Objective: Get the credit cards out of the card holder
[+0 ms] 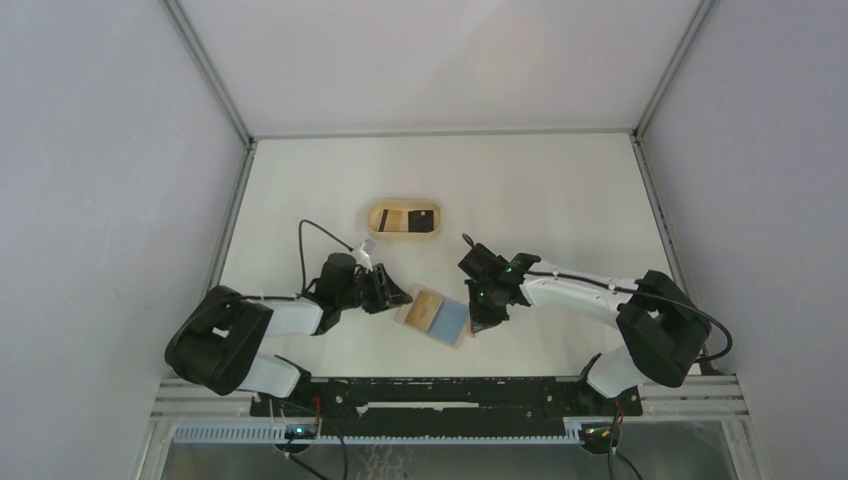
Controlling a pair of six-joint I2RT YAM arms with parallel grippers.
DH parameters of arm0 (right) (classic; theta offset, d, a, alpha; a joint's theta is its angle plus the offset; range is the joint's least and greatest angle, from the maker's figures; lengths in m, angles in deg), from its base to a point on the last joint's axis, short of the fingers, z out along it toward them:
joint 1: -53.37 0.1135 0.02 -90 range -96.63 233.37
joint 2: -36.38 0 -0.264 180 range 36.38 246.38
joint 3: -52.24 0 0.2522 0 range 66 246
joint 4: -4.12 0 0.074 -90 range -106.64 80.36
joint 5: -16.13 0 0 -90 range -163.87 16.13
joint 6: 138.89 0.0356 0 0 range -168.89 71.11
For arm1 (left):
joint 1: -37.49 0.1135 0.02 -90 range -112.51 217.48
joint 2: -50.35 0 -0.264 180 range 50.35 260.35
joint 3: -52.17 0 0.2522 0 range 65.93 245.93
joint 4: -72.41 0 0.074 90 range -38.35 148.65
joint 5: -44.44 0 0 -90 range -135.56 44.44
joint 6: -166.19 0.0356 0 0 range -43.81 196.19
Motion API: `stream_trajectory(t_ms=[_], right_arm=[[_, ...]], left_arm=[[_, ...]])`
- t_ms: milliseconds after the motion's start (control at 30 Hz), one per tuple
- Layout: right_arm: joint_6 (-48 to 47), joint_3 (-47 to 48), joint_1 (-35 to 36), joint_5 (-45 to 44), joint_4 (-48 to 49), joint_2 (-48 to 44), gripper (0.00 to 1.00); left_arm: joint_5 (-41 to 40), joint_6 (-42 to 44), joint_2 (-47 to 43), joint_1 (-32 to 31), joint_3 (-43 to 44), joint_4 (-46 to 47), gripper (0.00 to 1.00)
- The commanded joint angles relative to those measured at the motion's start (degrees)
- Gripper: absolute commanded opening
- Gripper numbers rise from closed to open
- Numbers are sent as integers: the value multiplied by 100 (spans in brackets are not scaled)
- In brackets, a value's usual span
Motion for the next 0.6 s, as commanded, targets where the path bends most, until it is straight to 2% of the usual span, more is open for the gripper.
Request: stream_trajectory(t_ms=[0, 267, 567], right_arm=[[-53, 86, -180, -111, 137, 3, 0], [-307, 135, -753, -10, 291, -89, 0], [-489, 335, -963, 54, 385, 53, 0]], left_arm=[[-22, 121, 277, -14, -435, -775, 43], [439, -143, 466, -15, -616, -242, 40], [718, -623, 536, -7, -767, 467, 19]])
